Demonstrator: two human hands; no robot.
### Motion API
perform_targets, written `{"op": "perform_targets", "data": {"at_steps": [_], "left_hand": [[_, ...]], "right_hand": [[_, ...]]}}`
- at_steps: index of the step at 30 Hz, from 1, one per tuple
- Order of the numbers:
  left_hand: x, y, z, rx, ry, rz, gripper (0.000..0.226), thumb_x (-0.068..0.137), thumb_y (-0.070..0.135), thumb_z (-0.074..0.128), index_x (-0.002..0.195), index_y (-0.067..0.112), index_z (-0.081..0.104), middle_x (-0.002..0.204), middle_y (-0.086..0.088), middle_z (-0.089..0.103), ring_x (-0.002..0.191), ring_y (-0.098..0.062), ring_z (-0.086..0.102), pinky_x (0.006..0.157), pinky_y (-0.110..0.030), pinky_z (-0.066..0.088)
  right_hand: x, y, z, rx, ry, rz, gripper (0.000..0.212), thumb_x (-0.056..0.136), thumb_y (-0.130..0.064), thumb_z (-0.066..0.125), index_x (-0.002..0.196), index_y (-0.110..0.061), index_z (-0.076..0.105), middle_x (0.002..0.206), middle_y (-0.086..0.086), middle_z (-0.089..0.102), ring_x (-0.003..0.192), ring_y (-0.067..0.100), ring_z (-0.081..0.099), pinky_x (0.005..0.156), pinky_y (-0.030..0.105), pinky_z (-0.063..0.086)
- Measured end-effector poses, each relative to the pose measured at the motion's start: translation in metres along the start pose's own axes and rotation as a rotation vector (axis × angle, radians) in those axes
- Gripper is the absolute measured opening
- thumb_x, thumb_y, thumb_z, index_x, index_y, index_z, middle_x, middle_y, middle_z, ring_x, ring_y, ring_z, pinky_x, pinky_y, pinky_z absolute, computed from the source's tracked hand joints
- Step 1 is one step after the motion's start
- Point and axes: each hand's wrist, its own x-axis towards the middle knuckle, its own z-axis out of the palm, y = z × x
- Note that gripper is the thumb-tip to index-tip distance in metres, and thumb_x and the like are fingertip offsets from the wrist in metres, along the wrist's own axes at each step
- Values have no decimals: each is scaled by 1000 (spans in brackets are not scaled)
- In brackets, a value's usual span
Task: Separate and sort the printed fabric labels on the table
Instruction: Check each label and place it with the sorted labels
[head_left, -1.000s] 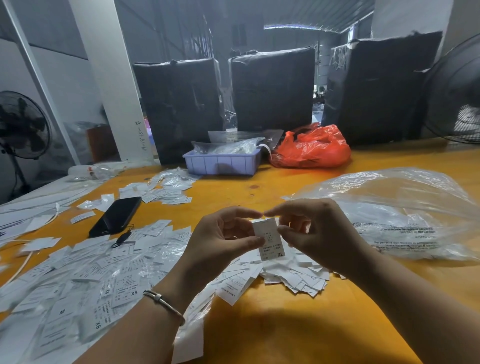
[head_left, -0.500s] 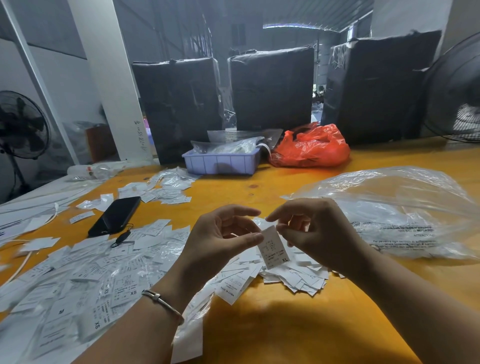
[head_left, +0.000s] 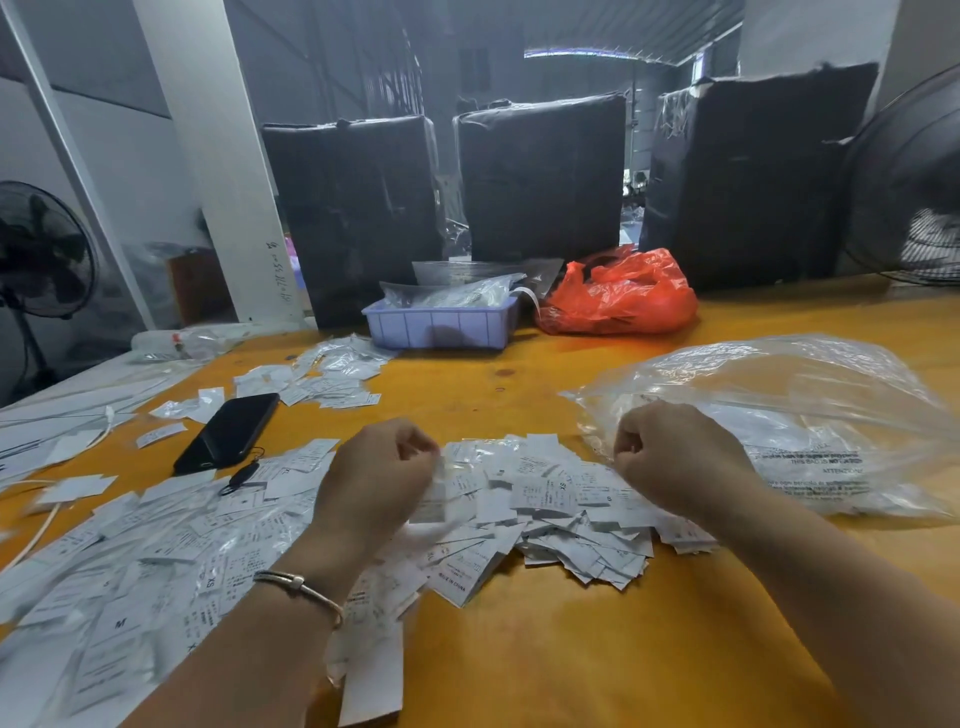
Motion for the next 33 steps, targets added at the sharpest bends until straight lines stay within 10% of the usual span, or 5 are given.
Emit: {"op": "perform_targets", "data": {"at_steps": [7,13,19,33], "left_hand": [[5,-11,-10,404,69,-144,17,83,16,50,73,23,60,70,4,63,68,-18,57,63,-30,44],[2,-18,-6,529,38,-105,21,86,13,53,76,26,65,87,5,62,83,-20,58,83,-39,50],[3,-17,-2,516,58,-37,31,84,5,54,89,33,67,106,3,53,106,-21,47,84,-38,42],[-4,-4,16,86,-14,203,17,88,15,63,86,30,70,110,9,59,108,-10,52,88,-27,41]], "right_hand": [[14,38,-2,1,207,268,14,79,-8,53,86,-18,61,91,4,59,75,22,49,56,25,32],[20,50,2,-295,-20,351,38,90,-29,56,125,-16,54,133,11,45,127,31,36,99,44,33],[21,53,3,-324,40,355,9,85,-16,54,80,-18,62,88,1,58,94,25,50,85,39,27],[26,58,10,150,406,194,15,92,-7,45,82,-14,54,81,7,59,77,29,51,70,36,38]]}}
